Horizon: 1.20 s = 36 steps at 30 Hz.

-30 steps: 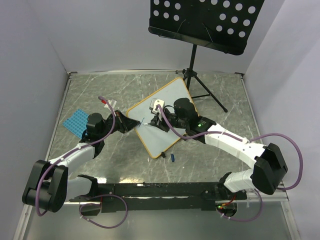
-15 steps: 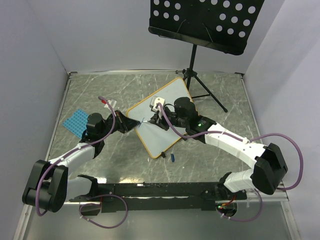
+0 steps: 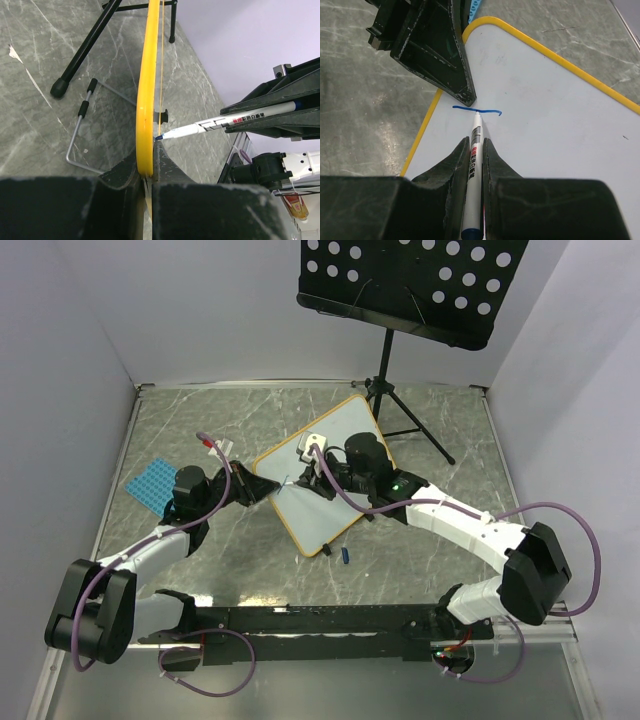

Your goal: Write a sentence on the whiteboard

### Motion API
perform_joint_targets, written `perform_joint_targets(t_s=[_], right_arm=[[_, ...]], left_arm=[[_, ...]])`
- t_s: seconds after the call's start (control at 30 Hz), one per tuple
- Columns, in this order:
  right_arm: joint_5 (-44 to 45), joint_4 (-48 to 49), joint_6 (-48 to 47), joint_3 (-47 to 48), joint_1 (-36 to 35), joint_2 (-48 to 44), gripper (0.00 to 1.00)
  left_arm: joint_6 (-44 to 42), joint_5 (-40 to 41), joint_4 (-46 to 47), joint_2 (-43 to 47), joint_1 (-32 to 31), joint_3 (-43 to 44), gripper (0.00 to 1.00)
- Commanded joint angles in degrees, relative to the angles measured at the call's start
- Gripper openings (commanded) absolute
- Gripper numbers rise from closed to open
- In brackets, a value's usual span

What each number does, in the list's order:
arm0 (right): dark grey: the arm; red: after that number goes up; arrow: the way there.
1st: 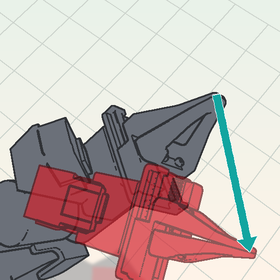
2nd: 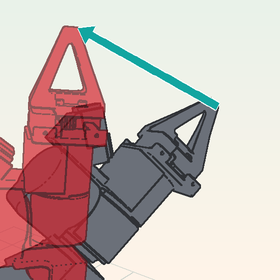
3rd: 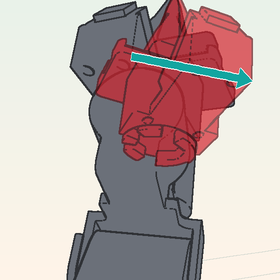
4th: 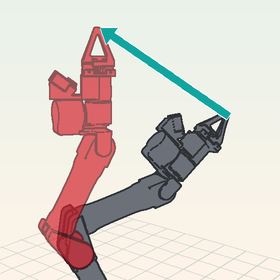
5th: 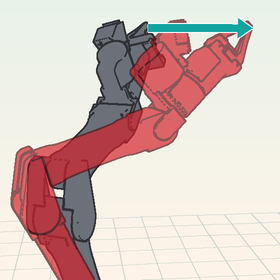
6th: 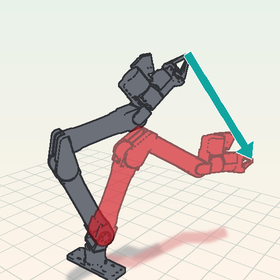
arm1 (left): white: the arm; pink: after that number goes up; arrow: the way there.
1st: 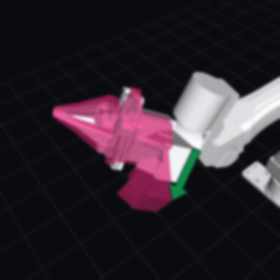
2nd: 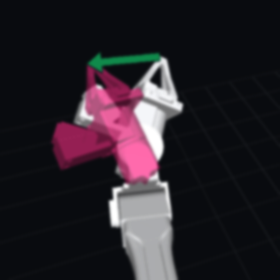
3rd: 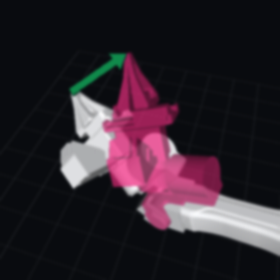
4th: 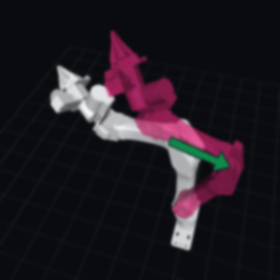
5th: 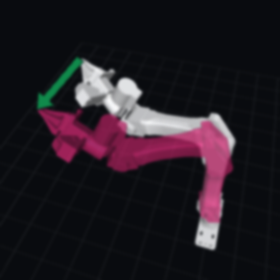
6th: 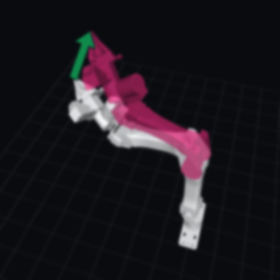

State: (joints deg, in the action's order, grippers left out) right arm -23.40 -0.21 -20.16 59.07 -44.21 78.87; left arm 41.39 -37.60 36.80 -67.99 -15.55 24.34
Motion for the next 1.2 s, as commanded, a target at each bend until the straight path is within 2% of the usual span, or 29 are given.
perform_joint_targets(t_s=[0.0,1.17], right_arm=[[0.0,1.0,-0.1,2.5,0.0,1.2,0.0],[-1.7,-6.8,-3.5,-0.3,0.3,-1.1,0.0]], left_arm=[[-3.1,-4.9,-1.3,-0.2,-1.2,-0.7,0.01],[-4.7,-4.4,-3.8,0.0,-1.2,0.1,0.01]])
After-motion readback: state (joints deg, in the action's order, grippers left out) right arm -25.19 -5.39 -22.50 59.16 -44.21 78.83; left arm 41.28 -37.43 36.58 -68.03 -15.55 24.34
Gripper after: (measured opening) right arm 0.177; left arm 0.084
